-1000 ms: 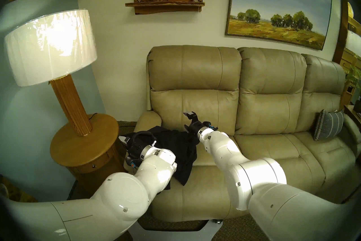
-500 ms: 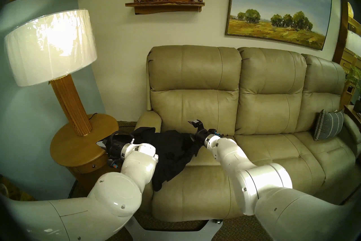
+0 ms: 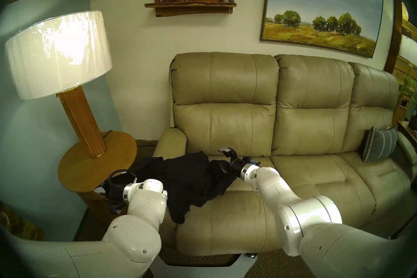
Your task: Drape jacket on sofa arm
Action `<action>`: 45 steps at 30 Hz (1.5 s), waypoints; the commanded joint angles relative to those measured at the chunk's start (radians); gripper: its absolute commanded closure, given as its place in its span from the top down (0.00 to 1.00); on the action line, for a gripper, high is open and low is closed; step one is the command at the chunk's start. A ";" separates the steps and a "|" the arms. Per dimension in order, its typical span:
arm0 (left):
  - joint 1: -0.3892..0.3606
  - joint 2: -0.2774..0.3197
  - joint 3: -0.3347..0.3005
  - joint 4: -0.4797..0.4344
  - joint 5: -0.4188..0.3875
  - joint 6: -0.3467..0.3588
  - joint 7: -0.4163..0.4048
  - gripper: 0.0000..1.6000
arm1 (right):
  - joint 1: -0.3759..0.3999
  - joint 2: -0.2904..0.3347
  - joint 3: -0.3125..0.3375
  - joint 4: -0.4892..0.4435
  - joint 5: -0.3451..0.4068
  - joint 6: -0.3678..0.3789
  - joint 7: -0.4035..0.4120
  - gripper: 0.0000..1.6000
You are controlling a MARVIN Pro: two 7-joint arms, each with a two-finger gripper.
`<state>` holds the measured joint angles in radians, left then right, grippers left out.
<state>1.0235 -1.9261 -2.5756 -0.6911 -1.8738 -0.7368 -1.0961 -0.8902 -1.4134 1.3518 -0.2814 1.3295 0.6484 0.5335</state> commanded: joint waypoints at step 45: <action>-0.117 -0.081 0.001 0.366 0.119 -0.010 -0.023 1.00 | -0.080 0.048 -0.015 -0.061 -0.039 0.079 0.094 1.00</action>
<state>0.9471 -2.0016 -2.5901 -0.4063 -1.7714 -0.7595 -1.0640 -0.9708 -1.3657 1.3321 -0.3385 1.2856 0.7290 0.6217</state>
